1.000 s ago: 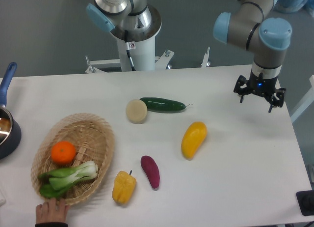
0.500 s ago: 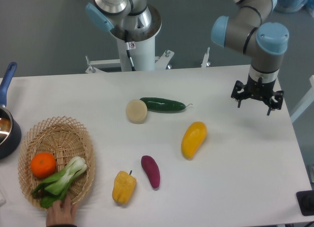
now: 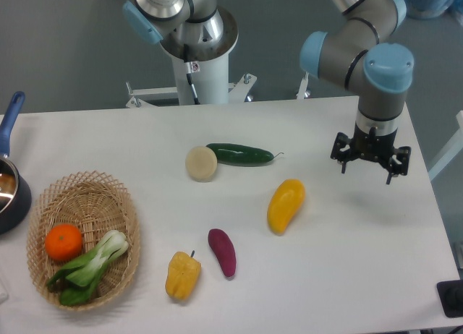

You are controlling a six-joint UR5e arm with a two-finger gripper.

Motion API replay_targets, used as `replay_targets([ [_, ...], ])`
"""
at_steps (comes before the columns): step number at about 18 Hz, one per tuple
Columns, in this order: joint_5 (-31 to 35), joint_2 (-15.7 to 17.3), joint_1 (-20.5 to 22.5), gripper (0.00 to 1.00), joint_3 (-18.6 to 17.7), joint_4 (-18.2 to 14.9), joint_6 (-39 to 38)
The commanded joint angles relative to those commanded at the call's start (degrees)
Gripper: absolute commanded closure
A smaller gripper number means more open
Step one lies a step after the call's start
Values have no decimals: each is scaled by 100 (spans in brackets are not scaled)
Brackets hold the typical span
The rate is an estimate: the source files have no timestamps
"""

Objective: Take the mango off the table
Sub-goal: 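Move the open gripper over the yellow mango and lower onto it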

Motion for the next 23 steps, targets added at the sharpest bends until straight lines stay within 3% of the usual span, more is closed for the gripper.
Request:
replay_targets([
  [10, 18, -61, -704, 0, -263, -26, -827],
  [23, 26, -263, -809, 0, -598, -18, -951],
])
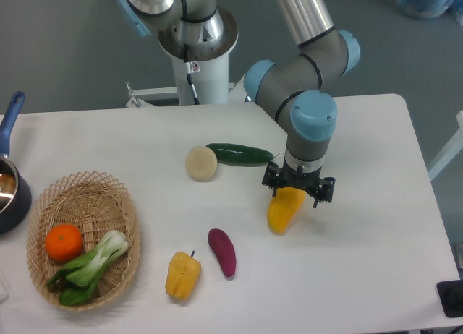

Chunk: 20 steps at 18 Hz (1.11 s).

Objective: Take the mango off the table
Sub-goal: 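Move the open gripper over the yellow mango and lower onto it, then close the gripper around the yellow mango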

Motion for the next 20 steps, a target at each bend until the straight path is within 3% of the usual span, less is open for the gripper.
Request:
replay_targets([
  [17, 272, -211, -44, 1, 44, 44, 62],
  [20, 579, -229, -18, 27, 0, 35, 412],
])
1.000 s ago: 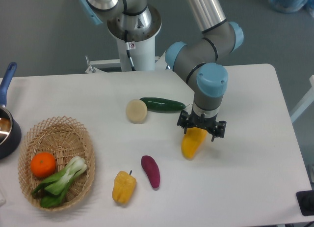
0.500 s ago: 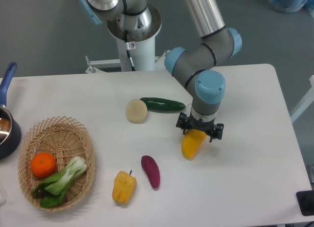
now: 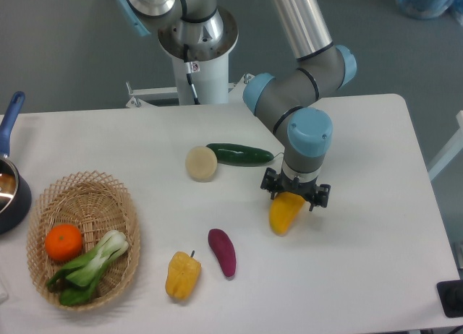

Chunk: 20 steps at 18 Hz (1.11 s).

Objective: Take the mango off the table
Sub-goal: 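Close the gripper around the yellow mango, then lift the held mango up off the table and back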

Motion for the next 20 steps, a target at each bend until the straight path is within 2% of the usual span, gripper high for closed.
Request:
replay_targets([
  [3, 36, 9, 26, 60, 0, -9, 45],
  [4, 27, 26, 79, 63, 9, -9, 54],
  [9, 18, 105, 281, 63, 140, -9, 238],
  [14, -52, 290, 545, 63, 561, -53, 405],
  [18, -69, 378, 931, 63, 869, -70, 1370],
  [20, -165, 378, 1089, 63, 966, -79, 1522],
])
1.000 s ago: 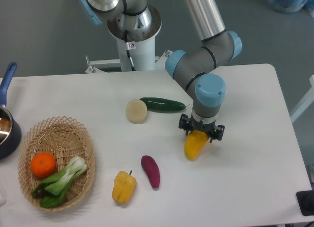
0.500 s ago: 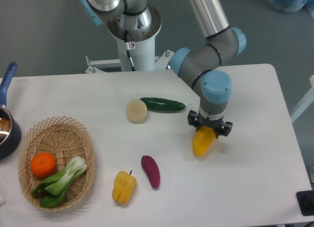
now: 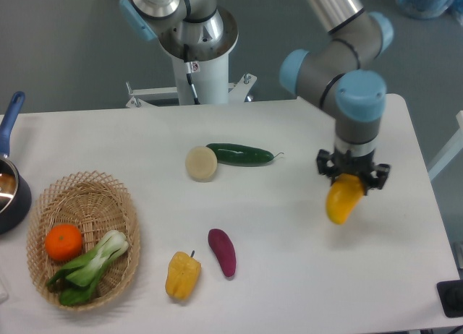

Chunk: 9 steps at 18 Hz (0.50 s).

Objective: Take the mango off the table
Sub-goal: 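Lift the held mango up off the table and back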

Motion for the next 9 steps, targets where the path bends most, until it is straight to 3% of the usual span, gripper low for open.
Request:
replay_targets([
  [5, -835, 78, 448, 63, 97, -9, 0],
  [9, -800, 220, 502, 62, 211, -193, 184],
])
